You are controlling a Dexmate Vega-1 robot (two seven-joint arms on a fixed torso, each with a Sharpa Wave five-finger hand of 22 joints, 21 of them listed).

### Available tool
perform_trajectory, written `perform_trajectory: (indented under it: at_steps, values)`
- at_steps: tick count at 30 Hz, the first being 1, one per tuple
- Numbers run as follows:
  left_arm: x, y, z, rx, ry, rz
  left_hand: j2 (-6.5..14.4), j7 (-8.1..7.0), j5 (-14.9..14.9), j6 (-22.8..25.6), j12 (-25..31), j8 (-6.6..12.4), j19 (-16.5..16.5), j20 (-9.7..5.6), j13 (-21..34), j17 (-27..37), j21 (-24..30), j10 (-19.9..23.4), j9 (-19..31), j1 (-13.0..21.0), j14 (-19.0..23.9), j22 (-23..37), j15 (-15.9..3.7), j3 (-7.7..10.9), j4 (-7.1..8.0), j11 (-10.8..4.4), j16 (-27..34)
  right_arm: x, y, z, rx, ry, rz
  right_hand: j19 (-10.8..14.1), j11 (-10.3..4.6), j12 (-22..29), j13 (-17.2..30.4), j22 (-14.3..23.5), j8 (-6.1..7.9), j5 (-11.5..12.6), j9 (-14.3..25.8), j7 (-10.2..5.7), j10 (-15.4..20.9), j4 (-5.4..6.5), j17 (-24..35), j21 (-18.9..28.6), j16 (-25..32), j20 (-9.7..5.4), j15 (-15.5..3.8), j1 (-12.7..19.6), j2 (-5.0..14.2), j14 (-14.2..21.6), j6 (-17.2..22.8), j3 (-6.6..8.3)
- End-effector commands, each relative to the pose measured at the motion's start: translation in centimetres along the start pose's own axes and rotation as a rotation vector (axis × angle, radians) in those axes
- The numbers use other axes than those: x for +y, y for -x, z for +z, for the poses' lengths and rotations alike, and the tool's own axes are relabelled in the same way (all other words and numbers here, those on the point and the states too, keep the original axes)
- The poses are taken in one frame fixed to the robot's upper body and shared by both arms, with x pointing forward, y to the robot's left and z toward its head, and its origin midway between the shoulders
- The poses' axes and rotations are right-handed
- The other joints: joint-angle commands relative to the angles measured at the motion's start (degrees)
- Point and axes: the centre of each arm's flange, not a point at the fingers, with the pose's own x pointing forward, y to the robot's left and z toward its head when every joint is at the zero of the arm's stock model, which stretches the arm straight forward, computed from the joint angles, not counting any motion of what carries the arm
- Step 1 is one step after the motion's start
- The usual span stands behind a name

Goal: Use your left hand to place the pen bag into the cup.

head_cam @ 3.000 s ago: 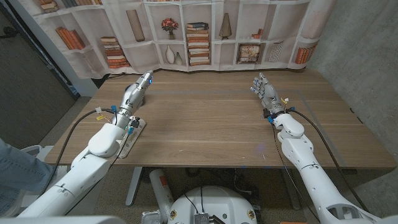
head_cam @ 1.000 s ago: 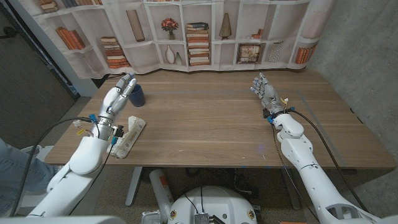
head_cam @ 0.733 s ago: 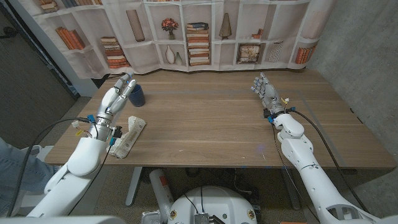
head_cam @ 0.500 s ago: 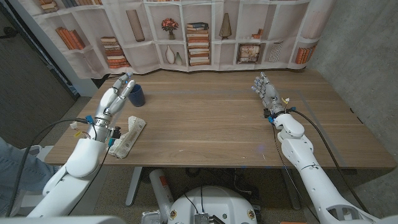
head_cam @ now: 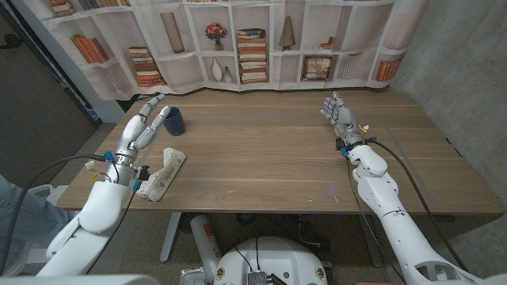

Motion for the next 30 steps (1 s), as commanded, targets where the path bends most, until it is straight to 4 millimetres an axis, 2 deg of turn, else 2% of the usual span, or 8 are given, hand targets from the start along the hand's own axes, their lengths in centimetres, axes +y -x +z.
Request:
perform_trajectory:
  at_steps: [1,16,30]
  values:
    - [0.6,1.4,0.5,0.012,-0.093,0.033,0.16,-0.05,0.36,0.72,0.31,0.26,0.28,-0.01,0.13,0.18,0.15,0.90,0.09,0.70,0.71,0.11,0.20,-0.07,-0.45,-0.15,0.32,0.1,-0.2,-0.2,0.000,-0.004,0.004,0.37,0.28,-0.23,0.20,0.31,0.22,-0.03,0.21,0.26,-0.10,-0.19,0.08,-0.19,-0.16,-1.21,0.44,0.22,0.60,0.24,0.29,0.05]
    - [1.0,3.4,0.6,0.036,-0.179,0.063,0.22,-0.10,0.66,1.95,0.33,0.43,0.99,0.02,0.15,0.20,0.20,1.63,0.10,1.20,1.85,0.10,0.07,-0.14,-0.68,-0.31,0.46,0.4,-0.5,-0.1,0.005,-0.001,0.010,0.51,0.31,-0.26,0.21,0.32,0.16,-0.01,0.21,0.20,-0.05,-0.27,0.09,-0.56,-0.18,-1.12,0.48,0.21,0.65,0.29,0.30,-0.01]
    - [1.4,3.9,0.6,0.064,-0.270,0.063,0.32,-0.25,0.91,2.78,0.31,0.51,1.40,0.20,0.16,0.22,0.18,2.13,0.11,1.59,2.41,0.10,0.04,-0.18,-0.85,-0.42,0.44,0.5,-0.3,-0.5,0.013,-0.004,0.006,0.64,0.30,-0.28,0.21,0.33,0.13,0.00,0.21,0.22,0.03,-0.35,0.09,-0.91,-0.17,-1.08,0.50,0.19,0.68,0.38,0.36,-0.06]
